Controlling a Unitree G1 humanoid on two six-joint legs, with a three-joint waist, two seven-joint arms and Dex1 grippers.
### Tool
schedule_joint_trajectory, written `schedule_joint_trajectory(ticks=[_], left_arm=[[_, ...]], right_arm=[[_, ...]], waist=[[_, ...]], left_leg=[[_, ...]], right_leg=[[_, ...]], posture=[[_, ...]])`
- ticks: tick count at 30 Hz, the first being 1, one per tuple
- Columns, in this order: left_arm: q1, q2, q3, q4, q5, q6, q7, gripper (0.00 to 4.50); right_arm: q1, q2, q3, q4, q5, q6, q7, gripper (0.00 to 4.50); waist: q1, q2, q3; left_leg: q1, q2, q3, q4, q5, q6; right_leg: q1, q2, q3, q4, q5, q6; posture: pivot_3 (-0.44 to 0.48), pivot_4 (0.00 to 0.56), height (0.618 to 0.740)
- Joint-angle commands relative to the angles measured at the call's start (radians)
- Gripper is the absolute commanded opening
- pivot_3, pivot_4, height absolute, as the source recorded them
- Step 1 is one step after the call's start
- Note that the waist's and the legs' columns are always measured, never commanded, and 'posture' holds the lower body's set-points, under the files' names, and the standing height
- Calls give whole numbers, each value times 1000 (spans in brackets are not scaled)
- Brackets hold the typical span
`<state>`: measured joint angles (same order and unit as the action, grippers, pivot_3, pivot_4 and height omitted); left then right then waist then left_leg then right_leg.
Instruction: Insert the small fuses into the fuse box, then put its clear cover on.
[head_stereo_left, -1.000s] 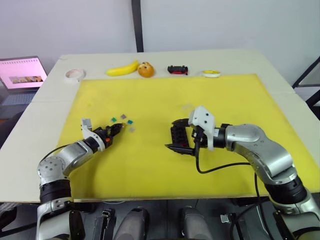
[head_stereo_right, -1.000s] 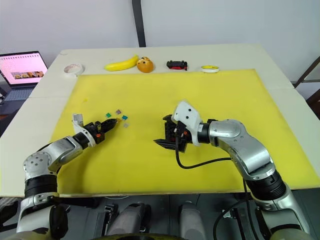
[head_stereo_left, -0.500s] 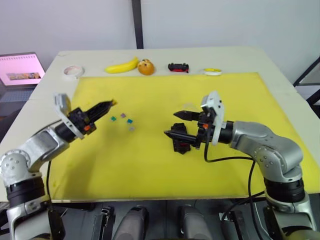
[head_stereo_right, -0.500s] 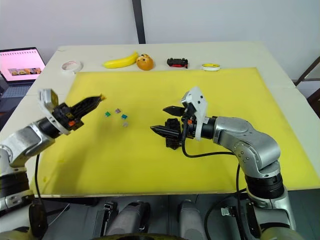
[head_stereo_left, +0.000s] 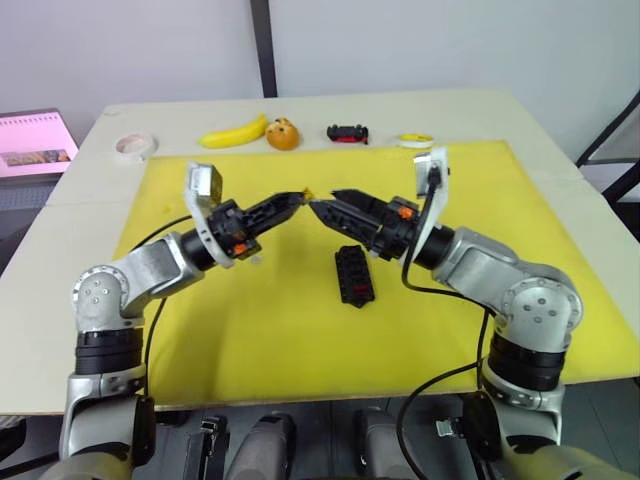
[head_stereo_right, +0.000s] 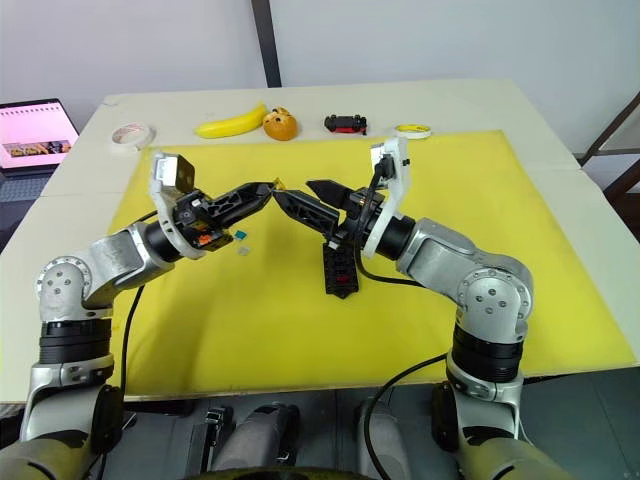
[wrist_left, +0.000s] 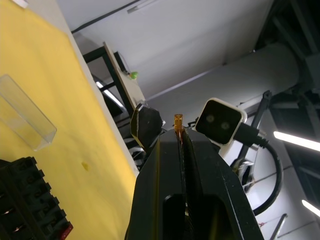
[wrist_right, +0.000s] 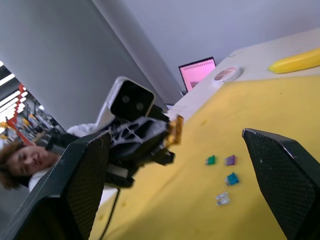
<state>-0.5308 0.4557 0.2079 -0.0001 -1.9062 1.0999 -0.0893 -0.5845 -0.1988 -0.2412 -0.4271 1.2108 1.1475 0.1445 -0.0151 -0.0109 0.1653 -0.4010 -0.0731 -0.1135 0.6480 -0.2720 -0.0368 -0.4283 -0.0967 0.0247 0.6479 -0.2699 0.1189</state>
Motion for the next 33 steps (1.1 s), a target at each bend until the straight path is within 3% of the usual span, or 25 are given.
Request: schedule_joint_trajectory(ticks=[1, 4, 7, 33], left_arm=[[-30, -5, -1, -11, 3, -24, -25, 70], [-30, -9, -6, -7, 1, -33, -20, 0], [-31, -12, -16, -9, -10, -34, -13, 0], [-34, -33, -43, -25, -32, -72, 9, 0]], right_arm=[[-19, 18, -14, 0, 99, -32, -79, 4500], [-16, 9, 8, -3, 133, -43, -105, 3674], [-16, 0, 29, 1, 161, -54, -140, 2257], [-7, -105, 92, 28, 276, -158, -201, 2257]], waist=[[0, 0, 0], [0, 0, 0], [0, 0, 0], [0, 0, 0]], left_leg=[[0, 0, 0, 0, 0, 0], [0, 0, 0, 0, 0, 0], [0, 0, 0, 0, 0, 0], [0, 0, 0, 0, 0, 0]], right_leg=[[0, 0, 0, 0, 0, 0], [0, 0, 0, 0, 0, 0], [0, 1, 0, 0, 0, 0], [0, 1, 0, 0, 0, 0]], posture=[[0, 150, 740], [0, 150, 740], [0, 150, 740], [0, 150, 740]])
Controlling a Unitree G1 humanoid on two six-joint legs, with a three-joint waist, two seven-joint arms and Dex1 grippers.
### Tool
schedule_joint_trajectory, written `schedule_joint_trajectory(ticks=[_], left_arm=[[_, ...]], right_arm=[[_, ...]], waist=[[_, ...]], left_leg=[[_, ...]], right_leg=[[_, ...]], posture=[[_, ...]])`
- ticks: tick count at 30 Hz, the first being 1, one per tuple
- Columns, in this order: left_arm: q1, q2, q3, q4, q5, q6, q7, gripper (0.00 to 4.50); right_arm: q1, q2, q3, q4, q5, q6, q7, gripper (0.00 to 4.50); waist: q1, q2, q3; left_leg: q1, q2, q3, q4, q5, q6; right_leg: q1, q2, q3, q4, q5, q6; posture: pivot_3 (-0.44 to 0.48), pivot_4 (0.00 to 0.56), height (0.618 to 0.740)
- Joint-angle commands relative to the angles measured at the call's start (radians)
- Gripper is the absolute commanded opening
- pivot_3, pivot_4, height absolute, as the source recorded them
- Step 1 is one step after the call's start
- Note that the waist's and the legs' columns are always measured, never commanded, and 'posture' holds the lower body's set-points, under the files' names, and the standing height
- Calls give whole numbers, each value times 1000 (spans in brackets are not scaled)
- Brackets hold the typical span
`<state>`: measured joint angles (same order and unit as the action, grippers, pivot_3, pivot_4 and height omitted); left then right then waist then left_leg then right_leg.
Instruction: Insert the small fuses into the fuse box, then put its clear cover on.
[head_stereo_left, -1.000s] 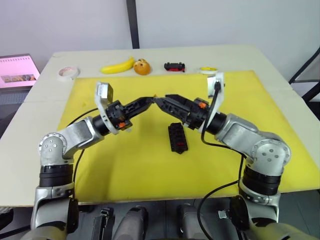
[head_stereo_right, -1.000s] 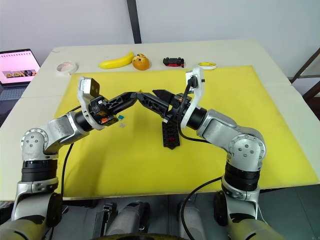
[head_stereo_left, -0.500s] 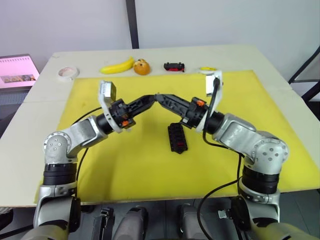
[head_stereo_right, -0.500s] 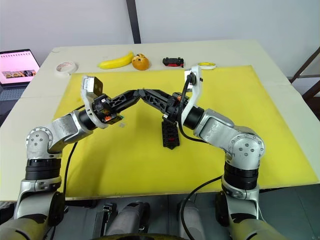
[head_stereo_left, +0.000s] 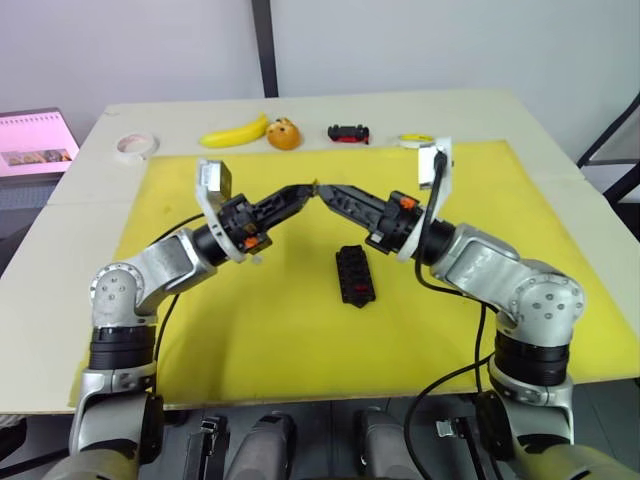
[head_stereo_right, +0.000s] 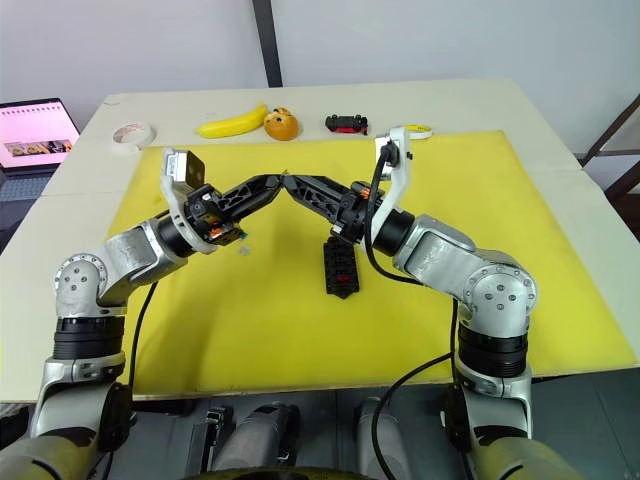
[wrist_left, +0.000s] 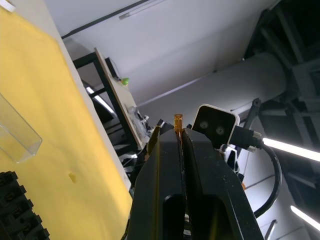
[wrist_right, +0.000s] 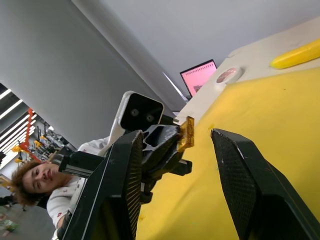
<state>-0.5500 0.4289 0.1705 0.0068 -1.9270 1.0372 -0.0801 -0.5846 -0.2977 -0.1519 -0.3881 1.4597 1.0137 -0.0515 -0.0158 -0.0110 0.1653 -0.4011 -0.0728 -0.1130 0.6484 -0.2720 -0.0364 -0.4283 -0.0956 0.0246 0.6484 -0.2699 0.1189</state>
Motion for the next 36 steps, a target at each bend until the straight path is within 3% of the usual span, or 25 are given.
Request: schedule_joint_trajectory(ticks=[1, 31, 34, 36], left_arm=[[-16, -9, -8, -33, -9, -10, 1, 0], [-8, -27, -23, -59, -27, -31, 55, 0], [-10, -27, -25, -52, -23, -34, 51, 0], [-12, -28, -26, -47, -21, -36, 50, 0]], right_arm=[[-7, -8, 5, -9, 28, -26, -6, 2257], [-9, -29, 38, 17, 65, -71, -20, 2257], [-12, -29, 39, 15, 71, -76, -22, 1395], [-11, -32, 40, 11, 77, -77, -25, 386]], waist=[[0, 0, 0], [1, 0, 0], [1, 0, 0], [1, 0, 0]], left_leg=[[0, 0, 0, 0, 0, 0], [0, 0, 0, 1, 0, 0], [0, 0, 0, 1, 0, 0], [0, 0, 0, 1, 0, 0]], right_leg=[[0, 0, 0, 0, 0, 0], [0, 0, 0, 0, 0, 0], [0, 0, 0, 0, 0, 0], [0, 0, 0, 0, 0, 0]], posture=[[0, 150, 740], [0, 150, 740], [0, 150, 740], [0, 150, 740]])
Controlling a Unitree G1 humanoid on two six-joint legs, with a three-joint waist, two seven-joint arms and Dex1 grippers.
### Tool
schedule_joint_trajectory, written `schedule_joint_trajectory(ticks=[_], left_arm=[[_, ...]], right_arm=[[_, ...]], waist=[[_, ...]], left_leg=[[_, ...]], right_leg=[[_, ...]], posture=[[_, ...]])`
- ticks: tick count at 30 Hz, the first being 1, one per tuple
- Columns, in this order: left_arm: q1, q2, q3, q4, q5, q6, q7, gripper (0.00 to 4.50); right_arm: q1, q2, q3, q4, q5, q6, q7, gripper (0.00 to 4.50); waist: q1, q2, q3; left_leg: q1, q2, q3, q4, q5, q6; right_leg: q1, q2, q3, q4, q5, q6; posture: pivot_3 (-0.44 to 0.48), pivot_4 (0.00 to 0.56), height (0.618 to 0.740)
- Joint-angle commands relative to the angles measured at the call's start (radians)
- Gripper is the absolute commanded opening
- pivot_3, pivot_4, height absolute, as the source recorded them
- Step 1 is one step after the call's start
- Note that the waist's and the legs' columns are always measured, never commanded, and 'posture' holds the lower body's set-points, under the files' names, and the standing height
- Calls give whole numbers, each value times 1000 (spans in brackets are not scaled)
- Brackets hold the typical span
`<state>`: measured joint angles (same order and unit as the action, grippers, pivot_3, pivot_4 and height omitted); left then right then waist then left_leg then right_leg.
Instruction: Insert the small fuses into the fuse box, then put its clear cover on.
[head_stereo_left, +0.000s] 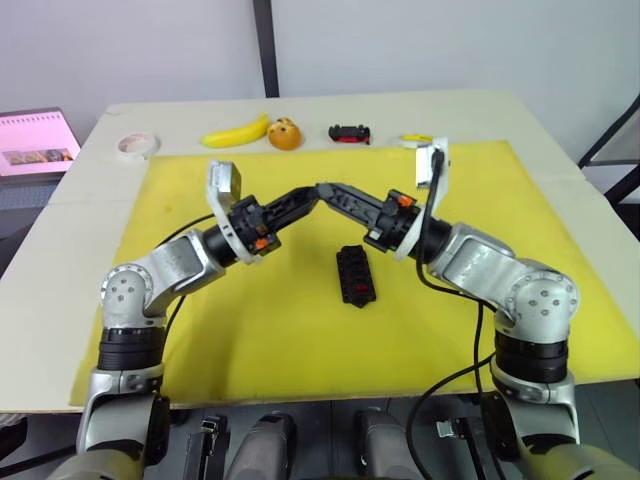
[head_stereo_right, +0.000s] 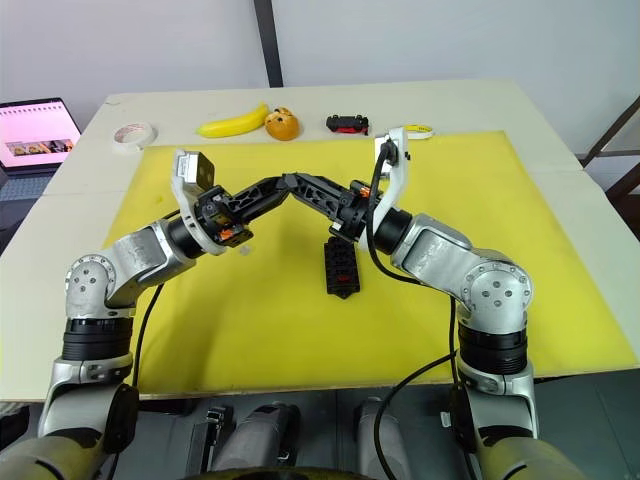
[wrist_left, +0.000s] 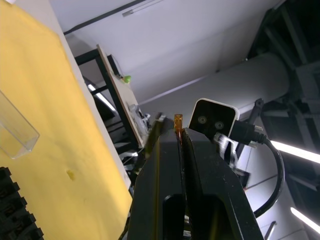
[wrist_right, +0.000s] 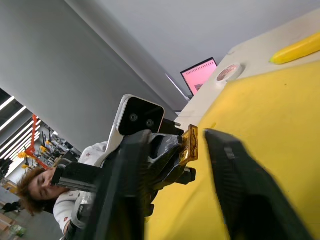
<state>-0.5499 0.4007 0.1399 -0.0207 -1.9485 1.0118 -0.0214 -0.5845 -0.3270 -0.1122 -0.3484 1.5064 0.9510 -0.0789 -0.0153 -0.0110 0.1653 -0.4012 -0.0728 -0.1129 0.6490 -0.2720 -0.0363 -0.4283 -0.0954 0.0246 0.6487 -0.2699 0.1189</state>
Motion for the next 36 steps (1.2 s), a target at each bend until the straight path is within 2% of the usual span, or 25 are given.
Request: schedule_joint_trajectory(ticks=[1, 12, 15, 18, 19, 21, 22, 23, 26, 29, 33, 36], left_arm=[[-12, -1, 5, -18, 3, -12, -9, 0], [-11, 13, -3, -3, 25, 1, -17, 0], [-18, 44, 11, 2, 44, 20, -56, 1038], [-20, 137, 28, -44, 125, 81, -188, 2554], [-18, 173, 22, -65, 168, 103, -240, 3088], [1, 290, -31, -157, 346, 126, -437, 4152], [8, 334, -58, -192, 424, 123, -523, 4490], [16, 392, -114, -237, 541, 90, -619, 4490], [32, 482, -238, -296, 815, -59, -825, 4490], [64, 507, -355, -313, 1134, -363, -1013, 4490], [77, 435, -411, -253, 1334, -555, -1053, 4490], [80, 373, -426, -220, 1420, -629, -1061, 4490]], right_arm=[[-11, -4, 0, -31, 35, -15, 1, 62], [-7, -21, 0, -43, 73, -18, -4, 62], [-9, -33, -1, -49, 86, -16, -2, 0], [-10, -65, -6, -57, 99, -7, 11, 0], [-12, -83, -6, -58, 101, -2, 20, 0], [-16, -160, -5, -71, 69, 33, 96, 0], [-18, -193, -2, -75, 52, 46, 132, 0], [-21, -233, 3, -83, 23, 58, 188, 0], [-32, -325, 30, -98, -66, 72, 339, 0], [-18, -473, 148, -139, -338, -13, 617, 0], [18, -569, 297, -109, -670, -229, 851, 0], [33, -576, 363, -46, -852, -375, 956, 0]], waist=[[0, 0, 0], [0, 0, 0], [0, 0, 0], [-4, 0, 0], [-5, 0, 0], [-5, 0, 0], [-5, 1, 0], [-4, 1, 1], [0, 1, 1], [2, 2, 1], [4, 1, 2], [4, 0, 2]], left_leg=[[0, 0, 0, 0, 0, 0], [0, 0, 0, 0, 0, 0], [0, 0, 0, 0, 0, 0], [0, 0, 0, 0, 0, 0], [0, 0, 0, 0, 0, 0], [0, 1, 1, 0, 0, 0], [0, 1, 1, 0, 0, 0], [0, 0, 2, -1, 0, 1], [1, 0, 3, -1, -3, 6], [2, 1, 4, 0, -5, 8], [1, 2, 3, 0, -5, 9], [0, 1, 4, 1, -5, 9]], right_leg=[[0, 0, 0, 0, 0, 0], [0, 0, 0, 0, 0, 0], [0, 0, 0, 0, 0, 0], [0, 1, 0, 0, 0, 0], [0, 1, 0, 0, 0, 0], [0, 2, 0, 0, 0, 0], [0, 2, 0, 0, 0, 0], [0, 2, 0, -1, 0, 0], [2, 2, 0, -2, 0, 0], [3, 2, 0, -2, 0, 0], [3, 1, 0, -3, 0, 0], [3, 0, 0, -3, 0, 0]], posture=[[0, 150, 740], [0, 150, 740], [0, 150, 740], [0, 150, 740], [0, 150, 740], [0, 150, 740], [0, 150, 740], [0, 150, 740], [0, 150, 740], [0, 150, 740], [0, 150, 740], [0, 150, 740]])
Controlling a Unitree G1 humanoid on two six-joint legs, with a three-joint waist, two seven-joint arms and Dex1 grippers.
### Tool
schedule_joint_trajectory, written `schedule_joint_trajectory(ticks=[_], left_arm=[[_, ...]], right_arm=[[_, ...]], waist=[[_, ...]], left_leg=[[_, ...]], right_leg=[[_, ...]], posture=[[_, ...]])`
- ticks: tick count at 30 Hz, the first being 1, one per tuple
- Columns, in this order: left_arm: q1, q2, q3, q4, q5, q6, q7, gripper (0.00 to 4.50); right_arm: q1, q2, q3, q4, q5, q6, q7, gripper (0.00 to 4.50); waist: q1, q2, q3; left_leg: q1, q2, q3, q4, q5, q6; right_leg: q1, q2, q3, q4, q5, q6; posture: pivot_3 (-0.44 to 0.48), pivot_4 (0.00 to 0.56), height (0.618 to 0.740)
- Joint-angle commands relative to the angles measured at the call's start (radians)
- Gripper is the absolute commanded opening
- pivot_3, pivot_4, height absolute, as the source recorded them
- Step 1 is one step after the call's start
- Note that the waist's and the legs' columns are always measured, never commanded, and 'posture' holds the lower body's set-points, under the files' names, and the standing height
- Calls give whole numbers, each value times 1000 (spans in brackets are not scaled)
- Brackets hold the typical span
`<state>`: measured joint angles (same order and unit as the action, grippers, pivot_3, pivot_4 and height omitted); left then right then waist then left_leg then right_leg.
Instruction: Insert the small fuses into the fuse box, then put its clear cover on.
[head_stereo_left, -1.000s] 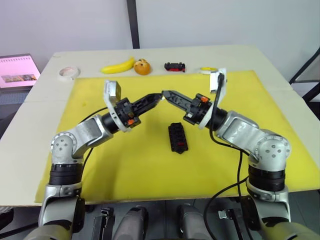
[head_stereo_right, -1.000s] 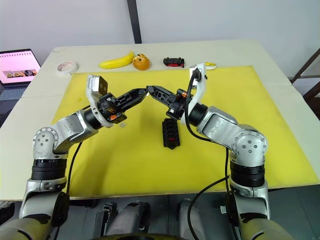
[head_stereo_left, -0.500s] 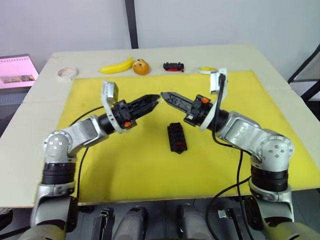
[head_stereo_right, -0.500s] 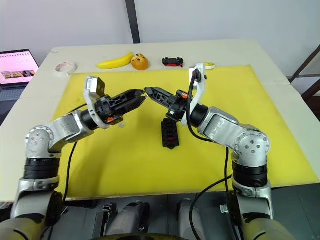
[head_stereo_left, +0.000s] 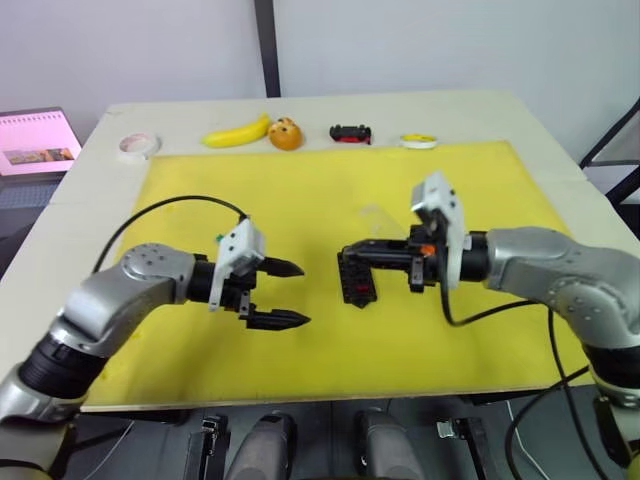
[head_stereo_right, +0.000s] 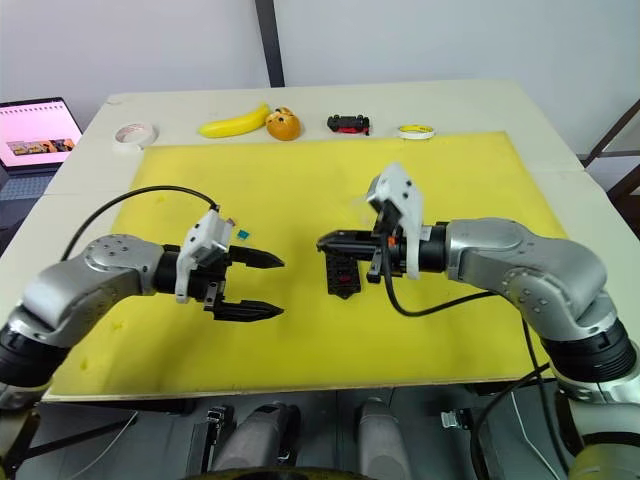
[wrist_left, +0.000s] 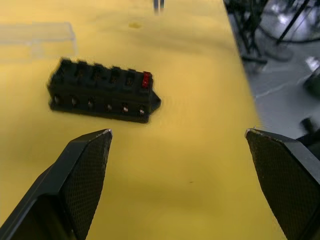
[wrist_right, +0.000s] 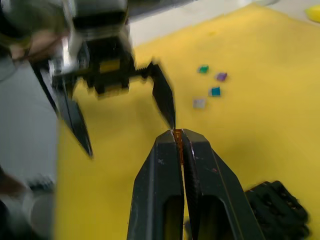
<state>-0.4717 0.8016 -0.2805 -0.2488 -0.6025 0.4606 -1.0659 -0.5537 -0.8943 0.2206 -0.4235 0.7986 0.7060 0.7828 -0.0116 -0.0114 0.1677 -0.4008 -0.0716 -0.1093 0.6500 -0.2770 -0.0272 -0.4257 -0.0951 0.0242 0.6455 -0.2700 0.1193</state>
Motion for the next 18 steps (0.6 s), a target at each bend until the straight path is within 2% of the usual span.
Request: schedule_joint_trajectory(ticks=[1, 9, 18], left_arm=[[1, -47, -10, 17, 93, -93, -18, 4490], [-13, -150, -14, 72, 201, -142, -23, 4490], [-20, -193, -3, 91, 246, -151, -37, 4490]], right_arm=[[7, -7, 41, 50, -188, -177, 131, 0], [-13, 61, 65, 191, -366, -334, 276, 0], [-14, 110, 44, 270, -448, -376, 334, 0]], waist=[[0, 0, 0], [0, 0, 0], [1, 0, 0]], left_leg=[[0, 0, 0, 0, 0, 0], [-1, 0, 0, 2, 0, 0], [-1, -1, -1, 3, 0, 0]], right_leg=[[0, 0, 0, 0, 0, 0], [-2, 0, 0, 1, 0, 0], [-1, -1, -1, 2, 0, 0]], posture=[[0, 150, 740], [0, 150, 740], [0, 150, 740]])
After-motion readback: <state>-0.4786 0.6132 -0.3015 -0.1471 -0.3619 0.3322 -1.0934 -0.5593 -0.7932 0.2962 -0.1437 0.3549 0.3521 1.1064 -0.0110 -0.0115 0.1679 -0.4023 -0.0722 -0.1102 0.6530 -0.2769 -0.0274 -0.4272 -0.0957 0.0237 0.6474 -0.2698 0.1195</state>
